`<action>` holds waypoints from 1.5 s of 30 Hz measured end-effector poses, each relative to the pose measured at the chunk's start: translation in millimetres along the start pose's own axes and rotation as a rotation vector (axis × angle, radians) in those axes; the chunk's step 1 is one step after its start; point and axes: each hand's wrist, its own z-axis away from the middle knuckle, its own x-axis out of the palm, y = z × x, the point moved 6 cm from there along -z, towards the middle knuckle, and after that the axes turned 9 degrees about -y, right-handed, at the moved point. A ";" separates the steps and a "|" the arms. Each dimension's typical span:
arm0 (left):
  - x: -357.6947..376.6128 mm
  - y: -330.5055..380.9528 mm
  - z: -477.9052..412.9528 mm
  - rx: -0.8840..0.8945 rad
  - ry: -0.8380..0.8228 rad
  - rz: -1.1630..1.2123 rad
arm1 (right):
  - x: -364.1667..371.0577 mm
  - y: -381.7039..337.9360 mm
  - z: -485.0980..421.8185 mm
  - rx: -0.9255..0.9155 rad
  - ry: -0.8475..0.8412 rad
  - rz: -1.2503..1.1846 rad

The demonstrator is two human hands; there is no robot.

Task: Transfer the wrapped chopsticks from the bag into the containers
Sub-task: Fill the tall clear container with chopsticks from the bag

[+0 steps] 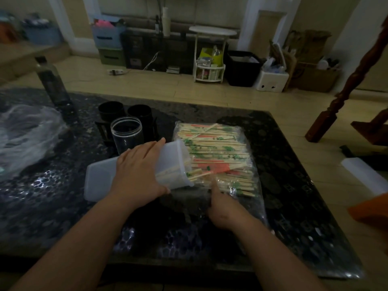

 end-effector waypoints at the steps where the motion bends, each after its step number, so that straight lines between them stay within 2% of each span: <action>1: -0.1 -0.1 -0.1 -0.001 -0.002 0.002 | -0.5 0.8 0.6 0.013 0.028 -0.043; 4: -0.4 -1.0 0.5 -0.003 -0.003 0.007 | -4.9 3.8 -1.8 0.021 0.171 -0.263; 7: 0.3 -1.2 0.3 0.004 -0.005 0.004 | -6.9 2.8 -6.0 -0.093 0.340 -0.525; 14: 0.4 -1.9 -0.1 0.006 -0.009 0.018 | -15.2 -4.6 6.2 -0.287 0.608 -0.535; 18: -2.4 -1.2 0.2 0.007 0.007 0.017 | -22.8 1.5 19.6 -0.221 0.846 -0.716; 25: -3.3 -1.8 0.9 0.009 0.001 0.030 | -20.3 10.8 21.5 -0.189 0.961 -0.975; 29: -3.3 -2.7 0.0 0.005 0.000 0.026 | -27.5 9.9 25.1 -0.329 1.023 -0.912; 30: -3.3 -2.7 -0.1 0.005 0.000 0.024 | -30.1 6.7 26.4 -0.387 1.031 -0.824; 32: -3.1 -2.9 -0.3 0.005 0.000 0.022 | -35.8 -3.0 35.5 -0.486 1.090 -0.458; 34: -2.7 -3.5 -0.8 0.006 -0.001 0.022 | -33.0 -11.0 34.3 -0.541 1.080 -0.139; 36: -2.0 -4.2 -1.1 0.004 -0.006 0.020 | -28.4 -14.1 23.0 -0.487 0.917 0.004; 39: -1.7 -3.8 -1.3 0.009 -0.006 0.019 | -16.5 -6.3 5.8 -0.265 0.682 0.052; 43: -1.1 -3.5 -1.2 0.016 -0.008 0.022 | -7.6 -1.2 -4.2 -0.203 0.515 0.043; 45: -1.0 -3.5 -1.5 0.017 -0.002 0.019 | -9.8 -0.1 -9.1 -0.150 0.506 0.082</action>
